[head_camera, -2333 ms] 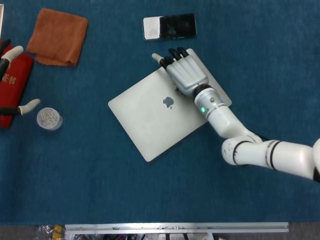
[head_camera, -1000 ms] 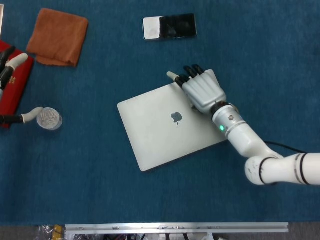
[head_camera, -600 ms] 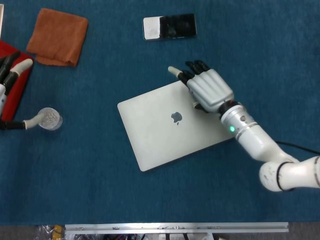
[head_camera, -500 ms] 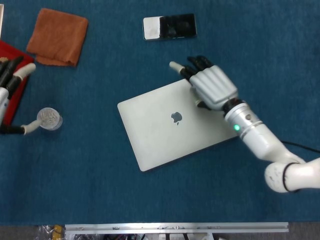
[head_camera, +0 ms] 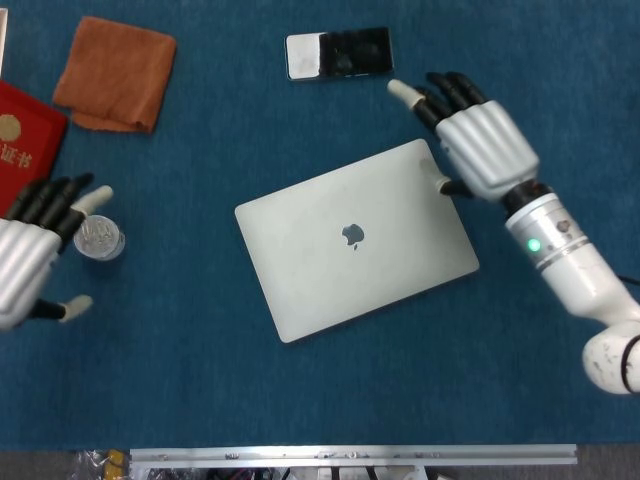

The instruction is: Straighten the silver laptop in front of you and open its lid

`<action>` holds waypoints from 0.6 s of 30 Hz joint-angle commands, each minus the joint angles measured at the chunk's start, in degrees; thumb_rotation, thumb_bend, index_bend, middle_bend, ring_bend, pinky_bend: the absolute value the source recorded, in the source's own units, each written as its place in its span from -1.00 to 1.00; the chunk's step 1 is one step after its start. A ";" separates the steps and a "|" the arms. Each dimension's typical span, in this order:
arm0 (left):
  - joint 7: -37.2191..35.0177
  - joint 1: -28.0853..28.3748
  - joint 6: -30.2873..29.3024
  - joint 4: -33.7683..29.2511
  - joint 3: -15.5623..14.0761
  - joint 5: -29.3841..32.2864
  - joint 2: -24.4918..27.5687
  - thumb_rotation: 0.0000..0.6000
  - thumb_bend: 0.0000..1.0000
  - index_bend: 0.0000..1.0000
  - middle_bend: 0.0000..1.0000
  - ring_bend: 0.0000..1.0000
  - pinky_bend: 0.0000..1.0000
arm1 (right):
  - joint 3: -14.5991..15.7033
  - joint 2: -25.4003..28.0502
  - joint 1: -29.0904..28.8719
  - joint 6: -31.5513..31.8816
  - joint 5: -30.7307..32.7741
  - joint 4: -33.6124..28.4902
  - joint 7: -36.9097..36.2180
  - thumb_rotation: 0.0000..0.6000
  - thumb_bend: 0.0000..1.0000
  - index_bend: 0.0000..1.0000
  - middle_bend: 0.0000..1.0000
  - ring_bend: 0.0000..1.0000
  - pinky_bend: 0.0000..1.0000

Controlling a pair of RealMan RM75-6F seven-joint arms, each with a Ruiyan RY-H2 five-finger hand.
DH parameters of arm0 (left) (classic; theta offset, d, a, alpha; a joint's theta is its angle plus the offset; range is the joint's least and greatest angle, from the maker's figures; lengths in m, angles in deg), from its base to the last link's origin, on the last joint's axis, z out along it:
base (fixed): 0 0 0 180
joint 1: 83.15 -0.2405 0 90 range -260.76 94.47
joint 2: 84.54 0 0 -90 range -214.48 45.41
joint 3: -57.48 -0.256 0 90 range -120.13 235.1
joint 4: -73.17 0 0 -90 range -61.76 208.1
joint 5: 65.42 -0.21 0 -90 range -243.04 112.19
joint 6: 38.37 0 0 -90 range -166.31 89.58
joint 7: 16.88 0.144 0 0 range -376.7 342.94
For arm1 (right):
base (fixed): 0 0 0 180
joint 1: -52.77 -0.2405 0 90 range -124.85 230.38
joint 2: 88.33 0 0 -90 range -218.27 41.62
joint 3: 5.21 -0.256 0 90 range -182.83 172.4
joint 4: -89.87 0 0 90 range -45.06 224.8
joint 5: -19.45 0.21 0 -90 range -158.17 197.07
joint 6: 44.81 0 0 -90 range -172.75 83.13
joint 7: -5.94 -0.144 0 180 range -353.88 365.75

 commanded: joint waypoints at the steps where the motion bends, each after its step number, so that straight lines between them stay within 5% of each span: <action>1: 4.59 0.08 1.43 -2.25 -0.81 -0.28 -2.34 0.78 -0.72 -1.00 -1.00 -1.00 -1.00 | -0.55 1.41 0.79 0.42 -0.85 -0.23 -1.15 0.95 -0.23 -1.00 -0.69 -1.00 -0.85; 8: 10.94 0.65 3.93 -5.88 -1.41 0.88 -6.61 0.69 -0.72 -1.00 -1.00 -1.00 -1.00 | -1.45 2.60 1.42 0.22 -1.20 0.48 -2.13 0.95 -0.23 -1.00 -0.69 -1.00 -0.85; 14: 14.42 1.47 6.15 -7.24 -1.81 2.10 -10.11 0.98 -0.72 -1.00 -1.00 -1.00 -1.00 | -1.78 3.41 2.19 0.25 -1.93 0.70 -3.25 0.95 -0.23 -1.00 -0.70 -1.00 -0.85; 18: 16.23 2.33 8.11 -7.16 -1.89 3.55 -12.66 0.99 -0.72 -1.00 -1.00 -1.00 -1.00 | -2.00 4.04 2.67 0.33 -2.14 0.78 -3.61 0.95 -0.23 -1.00 -0.70 -1.00 -0.85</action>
